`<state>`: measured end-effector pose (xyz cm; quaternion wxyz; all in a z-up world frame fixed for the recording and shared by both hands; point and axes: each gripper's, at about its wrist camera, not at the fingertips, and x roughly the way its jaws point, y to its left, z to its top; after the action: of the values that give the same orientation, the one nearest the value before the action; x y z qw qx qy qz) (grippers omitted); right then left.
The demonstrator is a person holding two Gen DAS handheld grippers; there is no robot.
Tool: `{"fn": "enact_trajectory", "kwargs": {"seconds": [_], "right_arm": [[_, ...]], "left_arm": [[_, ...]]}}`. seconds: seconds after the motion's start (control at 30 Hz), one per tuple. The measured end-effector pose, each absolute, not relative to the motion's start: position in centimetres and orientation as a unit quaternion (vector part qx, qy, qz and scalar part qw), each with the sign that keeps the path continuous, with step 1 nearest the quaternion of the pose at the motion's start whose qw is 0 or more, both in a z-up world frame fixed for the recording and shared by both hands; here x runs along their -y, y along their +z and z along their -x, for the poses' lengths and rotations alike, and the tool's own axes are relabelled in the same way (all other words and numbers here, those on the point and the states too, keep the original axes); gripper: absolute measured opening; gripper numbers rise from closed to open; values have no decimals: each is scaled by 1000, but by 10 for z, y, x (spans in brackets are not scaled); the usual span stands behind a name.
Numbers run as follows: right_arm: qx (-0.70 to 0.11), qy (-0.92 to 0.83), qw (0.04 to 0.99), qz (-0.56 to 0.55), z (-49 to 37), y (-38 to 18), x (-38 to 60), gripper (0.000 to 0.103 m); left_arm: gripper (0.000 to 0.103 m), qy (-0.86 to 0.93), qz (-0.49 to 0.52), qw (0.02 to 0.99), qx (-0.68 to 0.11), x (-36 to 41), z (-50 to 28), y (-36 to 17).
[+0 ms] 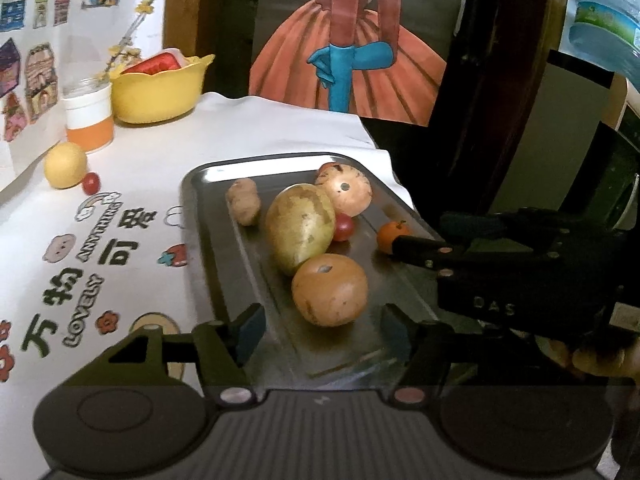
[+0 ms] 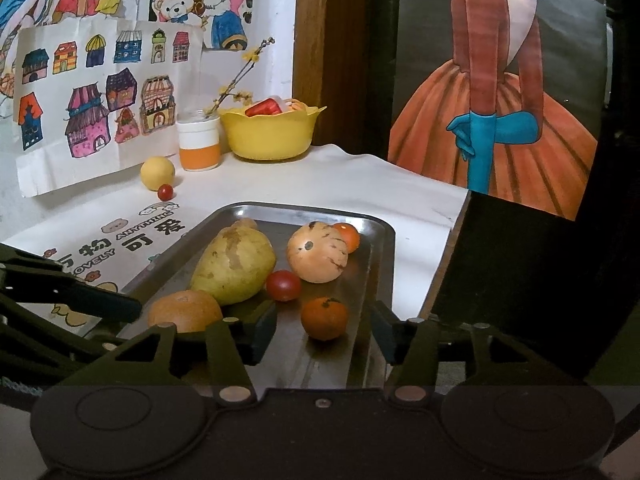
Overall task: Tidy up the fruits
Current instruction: 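Lower the tangerine onto the tray and open the right gripper while the left releases the orange fruit, then lift both open grippers away from the tray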
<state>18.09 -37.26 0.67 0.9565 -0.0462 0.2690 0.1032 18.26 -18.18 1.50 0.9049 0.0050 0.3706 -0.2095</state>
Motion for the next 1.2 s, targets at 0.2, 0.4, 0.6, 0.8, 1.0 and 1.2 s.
{"fn": "enact_trajectory", "kwargs": {"seconds": [0.2, 0.4, 0.6, 0.8, 1.0, 1.2], "right_arm": [[-263, 103, 958, 43, -166, 14, 372, 68], [-258, 105, 960, 28, -148, 23, 370, 81], [-255, 105, 961, 16, -127, 32, 370, 92], [-252, 106, 962, 20, -102, 43, 362, 99], [-254, 107, 961, 25, -78, 49, 352, 102], [-257, 108, 960, 32, -55, 52, 338, 102]], "left_arm": [[77, -194, 9, 911, -363, 166, -172, 23], [87, -181, 19, 918, -353, 156, -161, 30], [99, -167, 33, 925, -339, 144, -148, 37], [102, -167, 27, 931, -323, 136, -128, 44], [102, -165, 38, 931, -324, 123, -110, 46], [102, -156, 42, 932, -324, 105, -92, 47]]}}
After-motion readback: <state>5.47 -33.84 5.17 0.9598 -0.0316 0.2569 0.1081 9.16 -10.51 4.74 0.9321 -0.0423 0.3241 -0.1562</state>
